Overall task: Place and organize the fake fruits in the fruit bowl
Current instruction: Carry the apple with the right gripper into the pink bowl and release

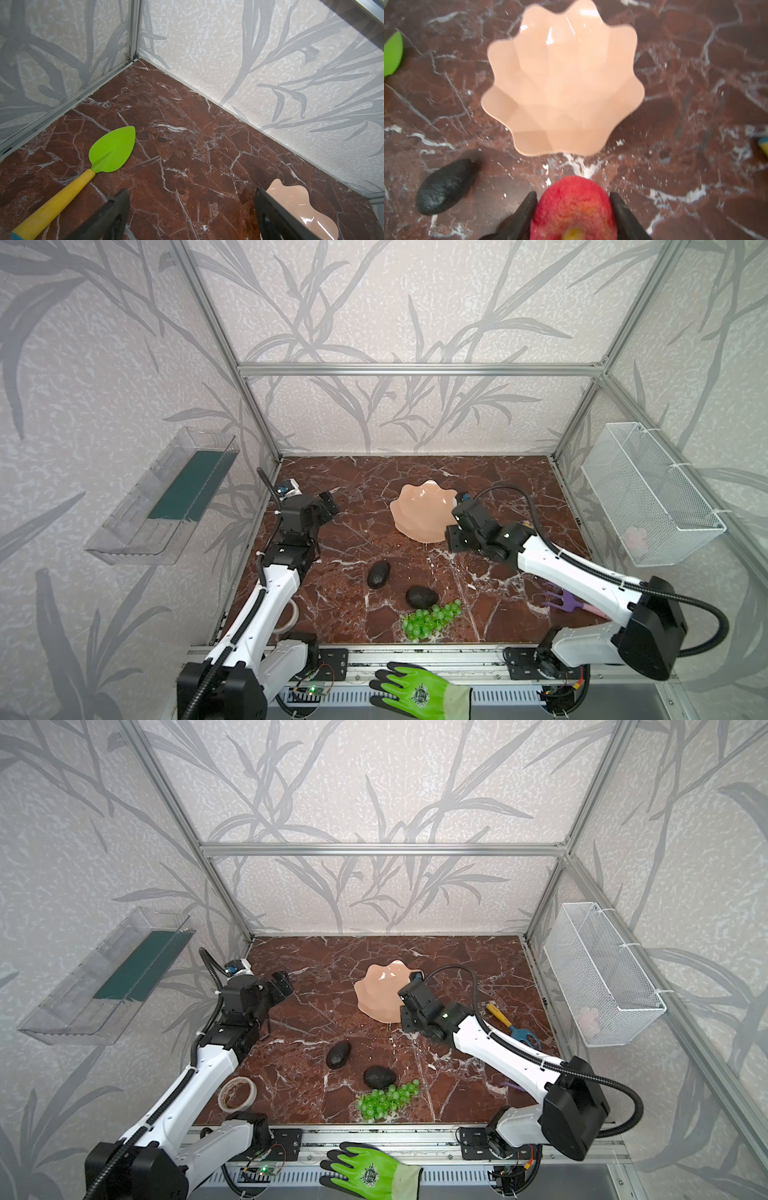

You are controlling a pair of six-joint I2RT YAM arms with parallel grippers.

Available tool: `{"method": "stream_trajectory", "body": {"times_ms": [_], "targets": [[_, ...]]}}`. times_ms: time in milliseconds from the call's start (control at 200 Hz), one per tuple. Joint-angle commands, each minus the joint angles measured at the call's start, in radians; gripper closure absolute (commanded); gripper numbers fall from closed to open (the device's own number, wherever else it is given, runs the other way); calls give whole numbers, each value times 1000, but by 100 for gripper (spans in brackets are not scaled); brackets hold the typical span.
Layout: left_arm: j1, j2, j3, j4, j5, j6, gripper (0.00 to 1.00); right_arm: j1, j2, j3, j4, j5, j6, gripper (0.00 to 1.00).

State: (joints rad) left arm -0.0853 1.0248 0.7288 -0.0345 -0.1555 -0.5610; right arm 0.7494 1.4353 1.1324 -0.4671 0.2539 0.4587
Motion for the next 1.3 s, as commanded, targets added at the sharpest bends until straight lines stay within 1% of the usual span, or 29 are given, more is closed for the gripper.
{"method": "stream_trajectory", "body": {"times_ms": [0, 90, 175, 285, 395, 580, 810, 930, 1015, 1170, 1294], "targets": [[1, -15, -9, -23, -12, -37, 6, -24, 122, 96, 58, 7, -129, 52], [1, -26, -13, -44, 0, -44, 6, -63, 240, 199, 87, -55, -163, 53], [2, -39, -12, -73, 2, -47, 6, -80, 358, 290, 96, -72, -196, 53], [2, -58, -14, -104, 21, -56, 6, -100, 478, 379, 107, -101, -210, 53], [2, -69, -11, -136, 61, -73, 6, -112, 572, 447, 108, -99, -224, 53], [1, -58, -6, -206, 155, -90, 6, -123, 679, 499, 110, -103, -224, 52], [2, -48, -11, -248, 228, -99, 6, -133, 732, 510, 108, -110, -211, 51], [0, -52, -14, -260, 251, -104, 7, -137, 748, 510, 105, -115, -201, 47], [0, -54, -17, -272, 281, -105, 7, -140, 742, 504, 110, -126, -196, 42], [-7, -48, -30, -292, 361, -105, 11, -148, 693, 495, 121, -143, -194, 29], [-45, -30, -48, -317, 413, -94, 13, -162, 625, 487, 122, -157, -188, 21]]}}
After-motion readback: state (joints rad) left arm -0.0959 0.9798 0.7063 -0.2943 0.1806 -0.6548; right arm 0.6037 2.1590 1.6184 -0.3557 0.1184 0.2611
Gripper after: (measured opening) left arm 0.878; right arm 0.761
